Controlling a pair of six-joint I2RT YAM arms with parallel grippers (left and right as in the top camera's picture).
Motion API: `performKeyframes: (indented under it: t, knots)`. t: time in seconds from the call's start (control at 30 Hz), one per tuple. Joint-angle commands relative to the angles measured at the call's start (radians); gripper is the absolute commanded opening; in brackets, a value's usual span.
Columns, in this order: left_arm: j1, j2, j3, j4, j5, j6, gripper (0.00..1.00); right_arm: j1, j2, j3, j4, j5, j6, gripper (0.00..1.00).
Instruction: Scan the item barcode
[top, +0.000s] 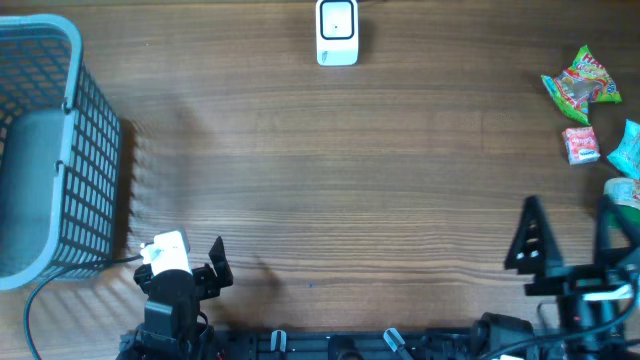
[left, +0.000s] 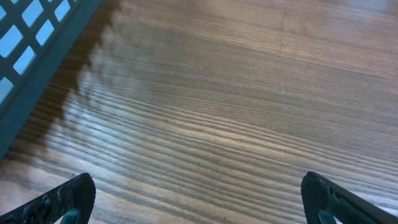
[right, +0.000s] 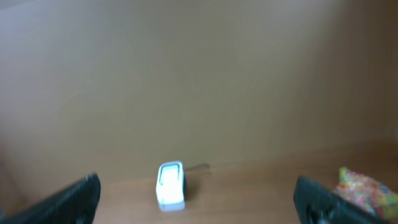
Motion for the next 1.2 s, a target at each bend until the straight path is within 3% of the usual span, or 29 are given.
performKeyframes:
  t: [0.0,0.17,0.4,0.6,1.17]
  knots:
    - [-0.006,-0.006,0.003,-0.001,0.002,-0.005,1.00,0.085,-0.112,-0.213,0.184,-0.018,-0.002,1.00]
    - [-0.006,-0.006,0.003,-0.001,0.002,-0.005,1.00,0.141,-0.171,-0.529,0.484,-0.002,-0.004,1.00]
    - [-0.006,-0.006,0.003,-0.001,0.002,-0.005,1.00,0.190,-0.171,-0.813,0.742,0.095,0.027,1.00]
    - [-0.006,-0.006,0.003,-0.001,0.002,-0.005,1.00,0.190,-0.171,-0.838,0.518,0.126,0.021,1.00]
    - [-0.006,-0.006,0.003,-0.001,0.002,-0.005,1.00,0.188,-0.170,-0.838,0.523,0.125,0.023,1.00]
